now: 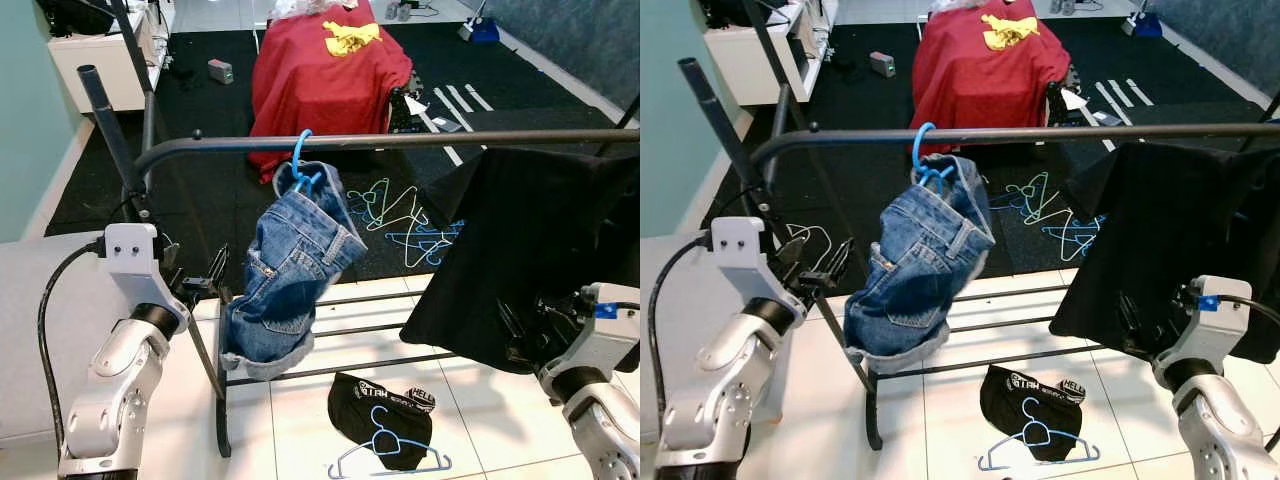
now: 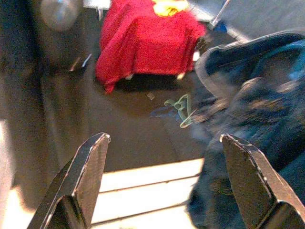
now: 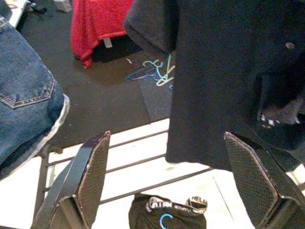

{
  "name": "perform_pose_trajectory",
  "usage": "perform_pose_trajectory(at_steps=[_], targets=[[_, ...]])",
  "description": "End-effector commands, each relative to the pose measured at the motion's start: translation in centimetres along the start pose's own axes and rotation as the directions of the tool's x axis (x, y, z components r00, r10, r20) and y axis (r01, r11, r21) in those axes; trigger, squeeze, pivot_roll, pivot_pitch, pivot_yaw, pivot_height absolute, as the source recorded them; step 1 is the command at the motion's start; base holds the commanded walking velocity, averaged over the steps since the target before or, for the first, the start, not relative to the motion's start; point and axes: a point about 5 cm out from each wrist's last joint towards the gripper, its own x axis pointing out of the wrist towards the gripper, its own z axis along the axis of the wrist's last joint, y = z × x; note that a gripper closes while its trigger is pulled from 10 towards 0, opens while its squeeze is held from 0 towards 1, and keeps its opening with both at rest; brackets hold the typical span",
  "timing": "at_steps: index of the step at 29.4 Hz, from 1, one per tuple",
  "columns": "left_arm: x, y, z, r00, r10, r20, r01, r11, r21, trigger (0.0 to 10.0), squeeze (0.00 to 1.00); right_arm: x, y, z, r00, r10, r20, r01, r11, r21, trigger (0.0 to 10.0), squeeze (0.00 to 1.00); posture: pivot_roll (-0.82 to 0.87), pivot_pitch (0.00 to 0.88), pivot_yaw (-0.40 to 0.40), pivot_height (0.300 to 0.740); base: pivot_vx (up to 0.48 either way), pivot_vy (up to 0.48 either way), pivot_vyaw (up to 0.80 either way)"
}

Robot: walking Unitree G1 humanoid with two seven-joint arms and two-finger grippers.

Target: Hang hanger

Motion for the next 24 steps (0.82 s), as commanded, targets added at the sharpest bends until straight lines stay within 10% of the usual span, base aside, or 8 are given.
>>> perform_pose_trajectory(at_steps=[1, 24], targets=[[-0.5, 1.3, -0.8, 0.997, 0.063, -0.039, -0.062, 0.997, 0.040, 10.0, 0.00, -0.2, -0.6, -0.5, 1.000, -0.023, -0.014, 0.022, 1.000, -0.008, 10.0, 0.00, -0.05, 0.184, 0.004, 0.740, 0.000, 0.000, 0.00], [-2.4, 3.7, -5.9, 0.955, 0.201, -0.219, -0.170, 0.974, 0.151, 10.0, 0.00, -2.3, -3.5, -5.3, 0.980, -0.137, -0.147, 0.136, 0.991, -0.014, 10.0, 0.00, -0.02, 0.190, 0.012, 0.740, 0.000, 0.000, 0.00]])
